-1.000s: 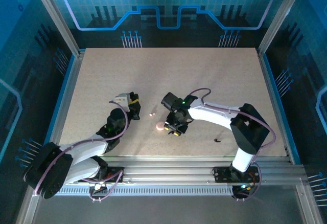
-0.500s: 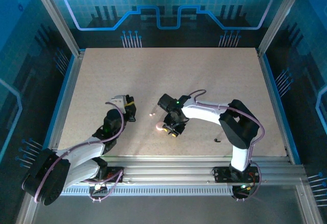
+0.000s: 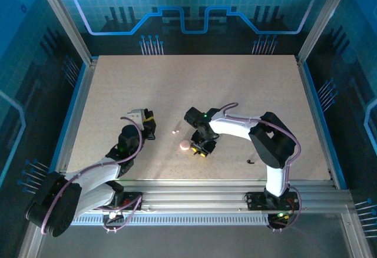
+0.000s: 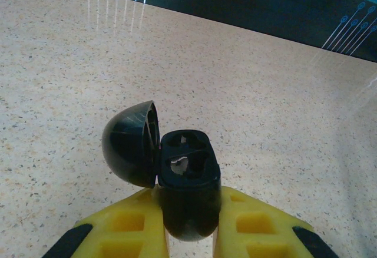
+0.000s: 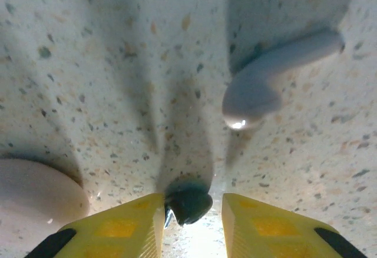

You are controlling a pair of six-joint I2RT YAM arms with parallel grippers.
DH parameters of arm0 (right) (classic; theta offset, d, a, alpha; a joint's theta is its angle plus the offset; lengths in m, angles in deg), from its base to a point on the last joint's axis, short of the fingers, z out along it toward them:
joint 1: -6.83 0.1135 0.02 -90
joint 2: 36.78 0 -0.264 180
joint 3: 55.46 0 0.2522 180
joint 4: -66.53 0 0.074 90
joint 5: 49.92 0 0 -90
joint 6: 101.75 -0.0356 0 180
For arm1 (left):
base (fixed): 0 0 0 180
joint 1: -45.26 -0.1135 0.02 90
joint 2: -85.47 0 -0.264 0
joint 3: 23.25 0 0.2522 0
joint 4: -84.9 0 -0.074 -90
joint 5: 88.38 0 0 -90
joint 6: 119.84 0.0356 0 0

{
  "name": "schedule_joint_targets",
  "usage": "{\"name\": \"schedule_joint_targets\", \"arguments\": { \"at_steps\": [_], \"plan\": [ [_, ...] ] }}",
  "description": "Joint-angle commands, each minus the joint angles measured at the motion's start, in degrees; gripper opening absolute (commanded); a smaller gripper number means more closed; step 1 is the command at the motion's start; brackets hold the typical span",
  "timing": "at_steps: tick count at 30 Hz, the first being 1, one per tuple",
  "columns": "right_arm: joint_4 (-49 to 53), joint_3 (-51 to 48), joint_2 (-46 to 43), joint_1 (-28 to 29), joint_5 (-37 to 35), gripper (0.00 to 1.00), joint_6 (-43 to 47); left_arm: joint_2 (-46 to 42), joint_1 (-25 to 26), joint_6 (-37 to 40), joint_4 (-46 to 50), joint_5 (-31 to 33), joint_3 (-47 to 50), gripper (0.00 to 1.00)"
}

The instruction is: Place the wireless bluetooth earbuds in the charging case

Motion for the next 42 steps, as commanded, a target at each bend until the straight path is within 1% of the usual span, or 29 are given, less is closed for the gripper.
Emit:
{"name": "schedule_joint_targets", "arguments": {
  "at_steps": [1, 4, 12, 16, 25, 33, 36, 42],
  "plan": [
    [2.94, 1.77, 1.32, -1.02, 0.06, 0.31, 2.03, -0.32, -0.7, 1.38, 0.42, -0.9, -0.29, 0.11],
    [2.6, 1.72, 1.76, -1.14, 0.54, 0.3, 2.32, 0.11, -0.85, 1.39, 0.31, -1.18, -0.42, 0.11],
    [2.59, 2.33, 2.8, -0.04, 2.1, 0.3, 1.85, 0.47, -1.3, 1.39, 0.08, -1.65, -0.38, 0.11],
    [1.89, 1.84, 3.01, 0.28, 2.43, 0.26, 1.37, 0.32, -1.49, 1.36, -0.09, -1.79, -0.23, 0.11],
    [3.73, 2.25, 1.9, -0.56, 0.42, 0.22, 2.9, -1.17, -1.93, 2.27, 0.52, -2.14, -0.14, 0.11],
    [4.7, 1.45, -1.58, -0.02, -2.56, 0.22, 3.11, 0.33, -2.04, 2.97, 0.08, -4.02, -0.83, 0.11],
    [4.16, -0.03, -3.84, 0.17, -3.71, 0.22, 2.8, 1.33, -2.05, 2.81, 0.5, -5.75, -2.02, 0.1],
    [2.55, -3.08, -9.83, 0.27, -7.58, 0.22, 2.43, 3.93, -2.02, 3.87, -2.25, -10.79, -2.53, 0.1]
  ]
}}
